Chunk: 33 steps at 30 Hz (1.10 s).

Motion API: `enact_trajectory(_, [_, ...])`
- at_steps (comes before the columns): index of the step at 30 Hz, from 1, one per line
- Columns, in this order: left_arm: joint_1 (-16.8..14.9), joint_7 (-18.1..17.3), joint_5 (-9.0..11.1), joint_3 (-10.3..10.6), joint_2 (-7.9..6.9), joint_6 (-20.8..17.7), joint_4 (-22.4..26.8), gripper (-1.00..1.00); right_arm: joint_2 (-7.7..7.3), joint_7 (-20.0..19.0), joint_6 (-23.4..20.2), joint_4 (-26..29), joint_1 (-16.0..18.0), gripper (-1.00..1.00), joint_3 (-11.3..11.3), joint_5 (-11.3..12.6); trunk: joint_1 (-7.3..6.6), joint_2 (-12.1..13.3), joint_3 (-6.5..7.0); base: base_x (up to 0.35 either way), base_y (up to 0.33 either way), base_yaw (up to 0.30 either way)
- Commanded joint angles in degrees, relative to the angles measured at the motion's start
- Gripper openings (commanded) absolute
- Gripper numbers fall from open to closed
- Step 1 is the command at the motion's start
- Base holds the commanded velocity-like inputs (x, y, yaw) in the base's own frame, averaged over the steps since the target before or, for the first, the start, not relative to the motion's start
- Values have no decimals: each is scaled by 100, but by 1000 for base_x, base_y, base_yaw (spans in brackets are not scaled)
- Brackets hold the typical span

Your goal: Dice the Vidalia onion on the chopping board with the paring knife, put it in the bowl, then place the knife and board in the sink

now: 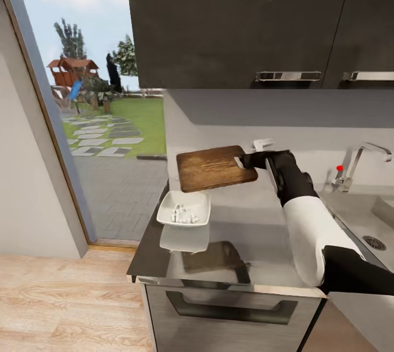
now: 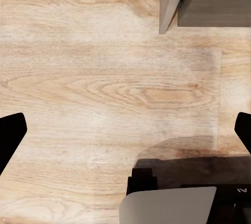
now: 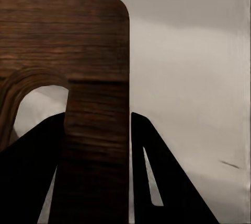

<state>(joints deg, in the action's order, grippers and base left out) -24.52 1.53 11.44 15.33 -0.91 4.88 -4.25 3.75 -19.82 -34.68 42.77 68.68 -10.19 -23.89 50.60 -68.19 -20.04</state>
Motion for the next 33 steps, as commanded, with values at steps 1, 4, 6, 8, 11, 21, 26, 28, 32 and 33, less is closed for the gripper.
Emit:
enact_trajectory(1, [-9,-1,51,49,4,39,-23,100,-98,-176,0,-16,5,-100,-102,52,0,-5,-7,0,0,0])
enact_trajectory(4, [-9,-3,51,49,9,39,-25,100,-242,-342,28,-72,5,-100,-400,103,0,-5,-7,0,0,0])
enact_trajectory(6, [-9,-3,51,49,12,35,-23,100,-291,-391,62,-132,1,-100,-653,114,0,-5,-7,0,0,0])
enact_trajectory(8, [-9,-8,51,49,26,32,-23,100,-306,-396,127,-146,-6,-100,-726,113,0,-5,-7,0,0,0])
enact_trajectory(11, [-9,-11,51,49,95,37,-23,100,-403,-410,192,-158,-10,-100,-770,116,0,-5,-7,0,0,0])
enact_trajectory(21, [-9,-9,51,49,230,39,-28,100,-593,-397,290,-302,-43,-100,-818,120,0,-5,-7,-114,-109,0])
enact_trajectory(26, [-9,-9,51,49,232,39,-31,100,-610,-381,348,-326,-54,-100,-818,117,0,-5,-7,-240,-236,0])
enact_trajectory(28, [-9,-10,51,49,232,39,-31,100,-598,-389,354,-329,-55,-100,-816,120,0,-5,-7,-250,-240,0])
enact_trajectory(32, [-9,-11,51,49,232,38,-32,100,-579,-377,350,-459,-56,-100,-818,122,0,-5,-3,-251,-240,-30])
enact_trajectory(33, [-9,-12,51,49,229,39,-32,100,-578,-376,350,-476,-56,-100,-818,122,0,-5,2,-248,-230,-148])
